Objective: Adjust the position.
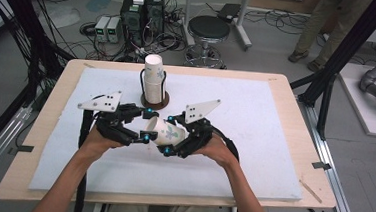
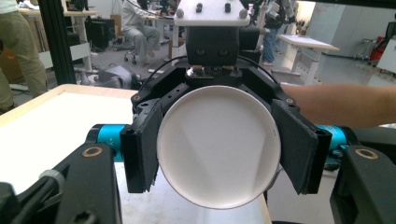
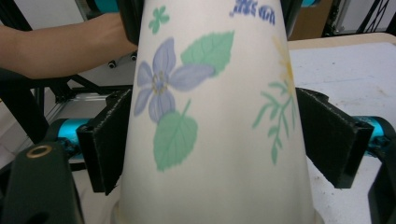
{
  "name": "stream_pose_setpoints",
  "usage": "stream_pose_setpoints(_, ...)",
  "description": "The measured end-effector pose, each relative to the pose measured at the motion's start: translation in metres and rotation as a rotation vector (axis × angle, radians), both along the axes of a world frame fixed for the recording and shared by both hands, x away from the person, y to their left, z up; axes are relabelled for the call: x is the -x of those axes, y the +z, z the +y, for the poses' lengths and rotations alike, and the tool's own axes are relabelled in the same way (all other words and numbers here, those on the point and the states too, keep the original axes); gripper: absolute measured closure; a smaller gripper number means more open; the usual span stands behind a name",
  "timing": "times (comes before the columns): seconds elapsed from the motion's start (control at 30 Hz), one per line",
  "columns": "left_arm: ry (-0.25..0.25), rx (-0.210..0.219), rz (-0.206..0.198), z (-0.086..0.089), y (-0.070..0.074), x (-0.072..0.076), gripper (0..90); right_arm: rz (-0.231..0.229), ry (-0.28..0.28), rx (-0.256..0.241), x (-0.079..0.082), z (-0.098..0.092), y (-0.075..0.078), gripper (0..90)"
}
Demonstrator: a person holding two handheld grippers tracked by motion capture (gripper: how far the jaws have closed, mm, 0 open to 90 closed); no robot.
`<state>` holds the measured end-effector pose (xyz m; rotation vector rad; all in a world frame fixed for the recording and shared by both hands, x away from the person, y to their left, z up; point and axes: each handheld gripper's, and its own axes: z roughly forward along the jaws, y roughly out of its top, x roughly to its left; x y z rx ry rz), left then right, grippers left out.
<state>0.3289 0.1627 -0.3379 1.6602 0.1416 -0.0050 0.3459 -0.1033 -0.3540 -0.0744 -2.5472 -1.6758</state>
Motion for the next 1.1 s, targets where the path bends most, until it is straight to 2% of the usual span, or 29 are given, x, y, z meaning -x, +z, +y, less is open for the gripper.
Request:
stream_pose_setpoints(0.1,0.005,0.003,-0.002,0.0025,0.0009,0.0000,36.8,-0.003,-0.001,-0.005,-0.0006,-0.0003,-0.0007,17.3)
stream_pose_setpoints(0.17,0.007,0.002,-0.001,0.0037,0.0010,0.0002,36.8,0.005,0.006,-0.007,-0.0003,-0.0009,-0.0017,21.1)
stream_pose_setpoints(0.37,0.004,-0.006,-0.001,0.0021,0.0000,0.0004,36.8,0.004,0.019,-0.008,-0.0005,0.0007,-0.0040,23.9)
stream_pose_setpoints(0.43,0.003,-0.005,0.000,0.0022,-0.0002,-0.0002,36.8,0.011,0.026,-0.011,-0.0006,0.0001,-0.0043,28.1)
stream_pose_setpoints(0.6,-0.001,-0.008,0.002,0.0023,-0.0003,-0.0001,36.9,0.011,0.031,-0.011,-0.0004,-0.0005,-0.0045,31.8)
stream_pose_setpoints(0.97,-0.003,-0.003,0.002,0.0018,-0.0018,0.0004,36.1,0.017,0.023,-0.002,0.0004,-0.0016,-0.0041,34.1)
stream_pose_setpoints(1.03,-0.017,-0.012,-0.006,0.0009,-0.0024,0.0007,30.9,0.017,0.031,-0.007,0.0003,-0.0017,-0.0039,34.3)
stream_pose_setpoints(1.07,-0.017,-0.012,-0.006,0.0009,-0.0024,0.0007,19.4,0.012,0.030,-0.008,0.0004,-0.0017,-0.0039,34.2)
stream_pose_setpoints(1.1,-0.020,-0.012,0.019,-0.0002,-0.0036,-0.0008,11.2,0.013,0.031,-0.008,0.0003,-0.0018,-0.0038,34.2)
